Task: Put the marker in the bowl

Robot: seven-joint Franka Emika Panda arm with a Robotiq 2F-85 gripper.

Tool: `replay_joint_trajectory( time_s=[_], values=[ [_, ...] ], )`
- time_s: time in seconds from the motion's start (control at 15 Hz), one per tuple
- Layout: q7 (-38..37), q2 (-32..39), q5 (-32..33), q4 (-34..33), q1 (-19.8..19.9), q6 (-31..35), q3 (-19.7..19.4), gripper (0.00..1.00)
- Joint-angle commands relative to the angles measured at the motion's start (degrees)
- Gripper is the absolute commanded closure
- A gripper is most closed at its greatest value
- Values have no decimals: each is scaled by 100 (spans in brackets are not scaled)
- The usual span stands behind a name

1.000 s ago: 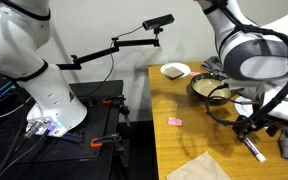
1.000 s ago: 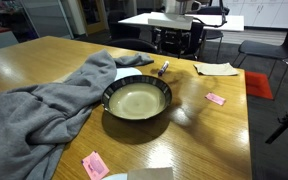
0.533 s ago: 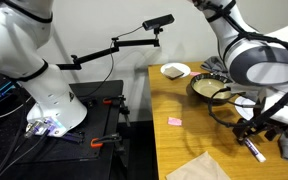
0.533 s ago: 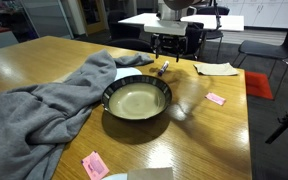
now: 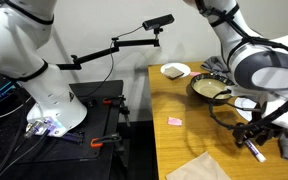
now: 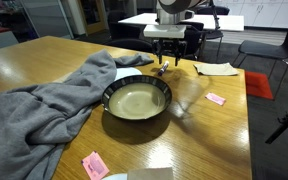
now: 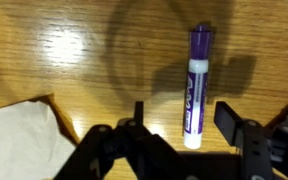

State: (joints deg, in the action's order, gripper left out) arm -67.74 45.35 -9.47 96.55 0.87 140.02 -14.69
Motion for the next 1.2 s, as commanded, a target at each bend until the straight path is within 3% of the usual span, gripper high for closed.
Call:
replay_joint_trajectory(
  time_s=[0.0, 0.07, 0.47, 1.13],
  values=[
    [-123, 184, 75, -329, 64, -307, 43, 51],
    [-128, 218, 80, -366, 59, -324, 41, 54],
    [-146, 325, 104, -530, 19, -393, 26, 99],
    [195, -609, 681, -10, -309, -117, 3, 95]
  ],
)
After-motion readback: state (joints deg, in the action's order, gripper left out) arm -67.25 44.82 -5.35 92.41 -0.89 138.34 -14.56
